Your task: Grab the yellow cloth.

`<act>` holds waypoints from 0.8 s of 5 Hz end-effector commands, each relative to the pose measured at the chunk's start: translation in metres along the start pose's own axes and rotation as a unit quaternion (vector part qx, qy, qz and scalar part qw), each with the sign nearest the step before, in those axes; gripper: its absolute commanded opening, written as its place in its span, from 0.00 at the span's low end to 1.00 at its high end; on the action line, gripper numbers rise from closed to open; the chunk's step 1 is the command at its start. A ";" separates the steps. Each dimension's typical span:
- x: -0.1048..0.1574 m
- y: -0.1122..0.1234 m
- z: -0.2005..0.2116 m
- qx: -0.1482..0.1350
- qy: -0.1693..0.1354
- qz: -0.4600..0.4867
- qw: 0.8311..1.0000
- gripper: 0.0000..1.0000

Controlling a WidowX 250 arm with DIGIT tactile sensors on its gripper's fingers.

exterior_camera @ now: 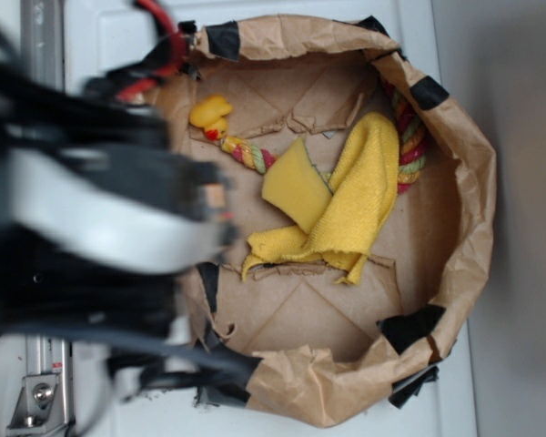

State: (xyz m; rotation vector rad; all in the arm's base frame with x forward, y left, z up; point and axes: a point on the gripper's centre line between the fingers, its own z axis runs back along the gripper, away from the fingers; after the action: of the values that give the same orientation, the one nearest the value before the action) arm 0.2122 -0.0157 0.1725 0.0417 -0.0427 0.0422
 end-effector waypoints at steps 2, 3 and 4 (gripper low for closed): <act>0.078 0.010 -0.069 -0.006 0.043 -0.010 0.999 1.00; 0.084 -0.006 -0.087 -0.045 0.038 -0.041 0.997 1.00; 0.084 -0.027 -0.105 -0.057 0.050 -0.058 0.995 1.00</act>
State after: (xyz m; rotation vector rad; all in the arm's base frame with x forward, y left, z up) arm 0.3003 -0.0269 0.0620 -0.0713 0.0911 -0.0465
